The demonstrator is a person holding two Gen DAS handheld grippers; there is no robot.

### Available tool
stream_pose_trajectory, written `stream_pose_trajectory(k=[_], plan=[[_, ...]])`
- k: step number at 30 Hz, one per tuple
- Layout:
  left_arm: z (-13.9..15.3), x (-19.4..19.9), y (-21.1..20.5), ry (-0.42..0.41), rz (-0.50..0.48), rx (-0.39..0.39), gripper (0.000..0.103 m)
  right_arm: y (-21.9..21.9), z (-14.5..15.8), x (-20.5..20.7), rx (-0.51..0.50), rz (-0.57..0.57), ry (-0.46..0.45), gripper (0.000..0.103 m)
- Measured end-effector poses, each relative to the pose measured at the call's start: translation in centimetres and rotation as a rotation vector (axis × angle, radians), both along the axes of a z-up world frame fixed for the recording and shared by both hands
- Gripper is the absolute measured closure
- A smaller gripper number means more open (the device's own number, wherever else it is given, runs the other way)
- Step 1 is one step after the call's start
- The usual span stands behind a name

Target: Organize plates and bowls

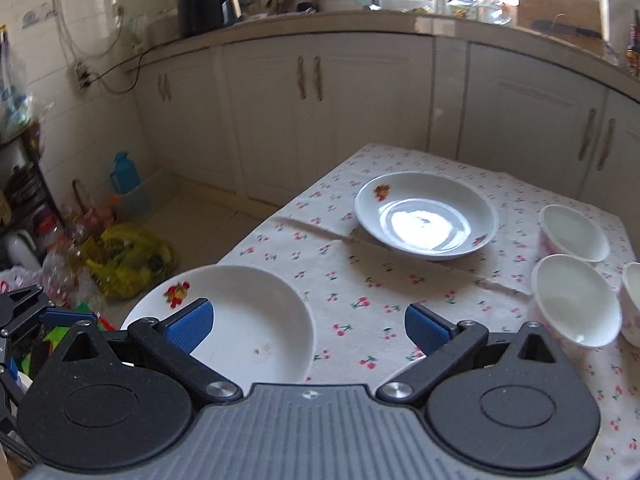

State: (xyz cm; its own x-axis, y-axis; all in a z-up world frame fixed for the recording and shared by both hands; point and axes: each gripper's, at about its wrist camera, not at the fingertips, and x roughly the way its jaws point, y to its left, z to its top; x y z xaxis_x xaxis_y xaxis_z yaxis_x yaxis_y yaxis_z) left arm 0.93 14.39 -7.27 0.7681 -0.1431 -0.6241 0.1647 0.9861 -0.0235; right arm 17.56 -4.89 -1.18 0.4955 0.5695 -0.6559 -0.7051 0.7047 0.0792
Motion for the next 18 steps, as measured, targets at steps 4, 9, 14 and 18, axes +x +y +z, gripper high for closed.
stream_pose_trajectory(k=[4,9,14,18], plan=[[-1.3,0.3,0.8,0.011,-0.028,-0.005,0.001,1.3,-1.3,0.2,-0.048,0.046,0.028,0.000],[-2.1,1.3,1.5,0.013,-0.088,-0.054,0.001,2.2,-2.4,0.8,-0.089,0.058,0.064,0.000],[-2.8,2.4,1.9,0.016,-0.093,-0.026,0.001,3.2,-3.3,1.7,-0.119,0.070,0.098,0.000],[-3.1,3.0,1.7,0.006,-0.128,0.006,0.001,3.9,-4.2,2.6,-0.135,0.089,0.133,0.000]])
